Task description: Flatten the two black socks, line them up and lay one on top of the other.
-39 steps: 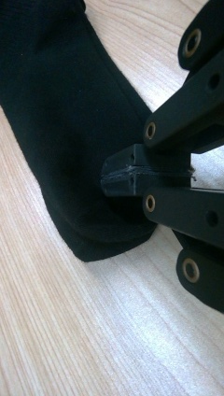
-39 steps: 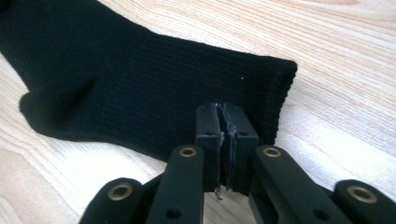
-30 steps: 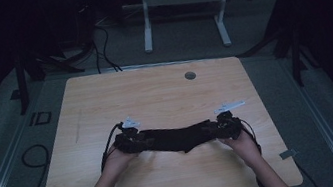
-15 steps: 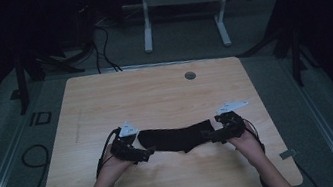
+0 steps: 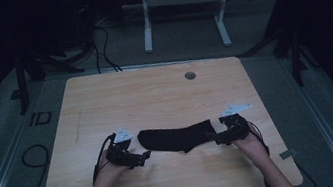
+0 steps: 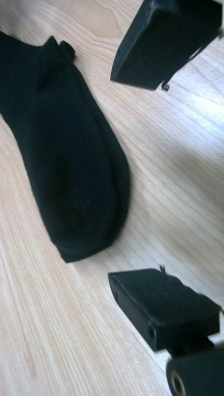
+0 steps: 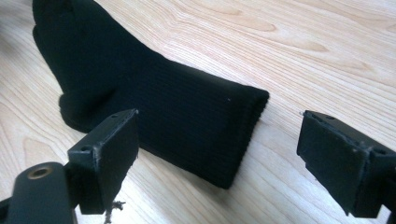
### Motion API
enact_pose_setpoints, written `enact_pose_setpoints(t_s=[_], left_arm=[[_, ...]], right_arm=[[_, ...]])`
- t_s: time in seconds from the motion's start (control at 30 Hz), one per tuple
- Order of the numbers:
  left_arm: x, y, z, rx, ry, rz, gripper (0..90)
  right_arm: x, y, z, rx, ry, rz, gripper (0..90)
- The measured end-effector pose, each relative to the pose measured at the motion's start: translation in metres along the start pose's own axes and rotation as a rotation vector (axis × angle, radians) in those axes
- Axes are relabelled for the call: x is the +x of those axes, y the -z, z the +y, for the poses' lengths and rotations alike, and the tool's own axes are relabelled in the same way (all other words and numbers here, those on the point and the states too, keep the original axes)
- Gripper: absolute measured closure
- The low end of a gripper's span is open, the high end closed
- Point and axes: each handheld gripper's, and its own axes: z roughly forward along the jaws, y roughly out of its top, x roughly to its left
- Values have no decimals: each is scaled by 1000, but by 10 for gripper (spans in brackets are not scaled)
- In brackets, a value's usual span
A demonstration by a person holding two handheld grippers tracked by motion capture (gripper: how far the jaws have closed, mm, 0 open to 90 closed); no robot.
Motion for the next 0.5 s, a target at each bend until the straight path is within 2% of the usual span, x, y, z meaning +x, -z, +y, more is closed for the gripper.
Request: enact_pose_setpoints(t_s=[0.07, 0.17, 0.23, 0.3, 0.5], left_arm=[[1, 3, -4, -17, 6, 1, 34], [5, 8, -11, -18, 25, 17, 27], [7, 10, -15, -18, 23, 32, 27], [10, 13, -19, -5, 29, 49, 27], [14, 21, -31, 8, 49, 61, 19]], right_arm=[[-2, 2, -3, -4, 0, -5, 126], [-7, 5, -8, -8, -9, -15, 126], [-10, 7, -13, -12, -15, -24, 126], [-13, 9, -17, -10, -20, -27, 126], [-20, 15, -28, 11, -25, -50, 126]])
